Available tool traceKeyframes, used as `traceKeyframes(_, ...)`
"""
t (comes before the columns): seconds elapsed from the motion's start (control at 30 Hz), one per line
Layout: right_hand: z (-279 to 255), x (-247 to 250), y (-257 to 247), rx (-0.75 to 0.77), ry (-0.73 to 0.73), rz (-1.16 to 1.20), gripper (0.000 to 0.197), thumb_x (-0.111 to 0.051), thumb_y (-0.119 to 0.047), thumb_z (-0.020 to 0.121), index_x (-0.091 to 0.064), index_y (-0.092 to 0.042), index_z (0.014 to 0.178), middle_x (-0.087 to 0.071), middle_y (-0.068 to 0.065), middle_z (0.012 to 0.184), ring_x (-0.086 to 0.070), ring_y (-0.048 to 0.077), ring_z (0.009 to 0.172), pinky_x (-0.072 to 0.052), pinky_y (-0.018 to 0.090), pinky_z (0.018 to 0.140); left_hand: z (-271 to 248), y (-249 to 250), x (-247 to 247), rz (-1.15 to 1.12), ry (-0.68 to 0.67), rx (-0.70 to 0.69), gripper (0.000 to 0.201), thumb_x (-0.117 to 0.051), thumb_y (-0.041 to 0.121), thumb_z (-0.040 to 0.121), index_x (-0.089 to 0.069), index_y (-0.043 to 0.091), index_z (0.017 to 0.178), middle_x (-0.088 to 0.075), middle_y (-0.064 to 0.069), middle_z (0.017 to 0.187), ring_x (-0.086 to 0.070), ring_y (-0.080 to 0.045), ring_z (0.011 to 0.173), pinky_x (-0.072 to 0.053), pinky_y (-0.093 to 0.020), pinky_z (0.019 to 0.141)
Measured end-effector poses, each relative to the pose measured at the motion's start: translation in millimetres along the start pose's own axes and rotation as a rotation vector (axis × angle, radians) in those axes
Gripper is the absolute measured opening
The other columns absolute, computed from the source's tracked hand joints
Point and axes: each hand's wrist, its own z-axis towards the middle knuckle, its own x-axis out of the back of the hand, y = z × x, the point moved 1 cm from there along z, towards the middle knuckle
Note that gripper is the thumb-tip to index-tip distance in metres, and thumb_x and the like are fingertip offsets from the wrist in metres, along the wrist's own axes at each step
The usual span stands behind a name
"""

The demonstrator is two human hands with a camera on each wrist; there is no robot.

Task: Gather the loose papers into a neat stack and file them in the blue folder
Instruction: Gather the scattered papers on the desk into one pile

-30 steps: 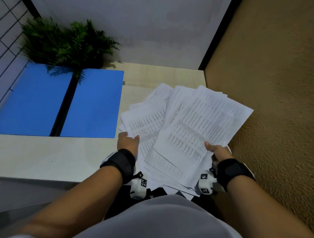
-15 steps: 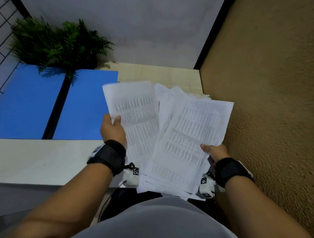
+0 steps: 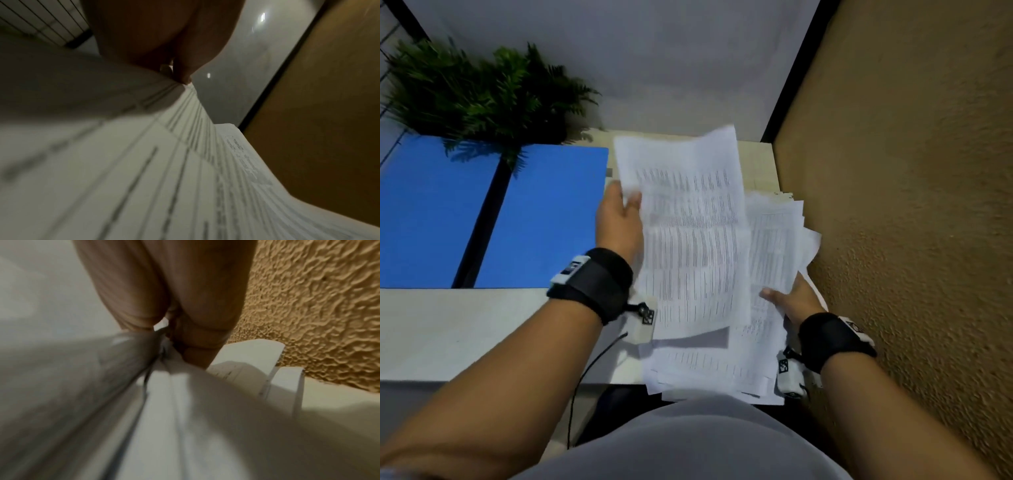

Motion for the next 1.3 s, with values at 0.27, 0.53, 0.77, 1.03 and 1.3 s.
traceKeyframes(0.27, -11.5, -19.4, -2.4, -0.052, -0.059, -0.155, 0.065, -0.038, -0.049, 0.099, -0.026, -0.015, 0.153, -0.033, -0.003, 0.154, -0.03, 0.019, 0.144, -0.018, 0.03, 0.12, -40.4, -100.4, -48.8, 0.853, -0.431, 0.43, 0.047, -0.039, 0.032, 0.102, -0.032, 0.013, 0.145, -0.034, -0.021, 0.142, -0.038, -0.041, 0.128, -0.038, -0.045, 0.106)
traceKeyframes(0.53, -8.2, -14.9, 16.3, -0.156, -0.103, 0.123, 0.058, -0.068, 0.003, 0.084, -0.051, -0.011, 0.138, -0.064, 0.008, 0.13, -0.06, 0.026, 0.119, -0.042, 0.049, 0.108, -53.3, -98.6, -42.1, -0.129, -0.437, 0.563, 0.101, -0.085, 0.011, 0.071, -0.022, 0.024, 0.148, -0.036, 0.005, 0.142, -0.043, -0.018, 0.128, -0.041, -0.044, 0.109)
traceKeyframes(0.77, -11.0, -34.8, -11.9, -0.098, -0.244, 0.143, 0.056, -0.076, -0.018, 0.082, -0.055, -0.013, 0.134, -0.067, 0.005, 0.127, -0.066, 0.02, 0.112, -0.051, 0.038, 0.1, -50.6, -106.8, 6.5, -0.142, -0.431, 0.579, 0.045, -0.078, 0.007, 0.079, -0.063, 0.01, 0.122, -0.072, -0.005, 0.114, -0.067, -0.018, 0.104, -0.047, -0.031, 0.096)
traceKeyframes(1.03, 16.8, -31.5, 1.9, -0.142, 0.443, -0.439, 0.08, -0.08, -0.032, 0.072, -0.04, -0.015, 0.139, -0.04, 0.011, 0.138, -0.038, 0.034, 0.13, -0.039, 0.042, 0.106, -45.4, -128.7, 45.8, 0.155, -0.147, 0.627, 0.05, -0.063, 0.013, 0.093, -0.046, -0.004, 0.137, -0.054, -0.017, 0.136, -0.052, -0.035, 0.126, -0.035, -0.027, 0.09)
traceKeyframes(1.3, 26.0, -46.1, 9.7, -0.064, 0.191, -0.285, 0.023, -0.05, -0.014, 0.098, -0.059, -0.002, 0.115, -0.06, 0.013, 0.109, -0.056, 0.026, 0.097, -0.045, 0.027, 0.087, -45.5, -137.0, 38.5, 0.155, -0.234, 0.629, 0.047, -0.061, 0.014, 0.095, -0.048, -0.007, 0.134, -0.057, -0.023, 0.131, -0.053, -0.038, 0.124, -0.036, -0.03, 0.091)
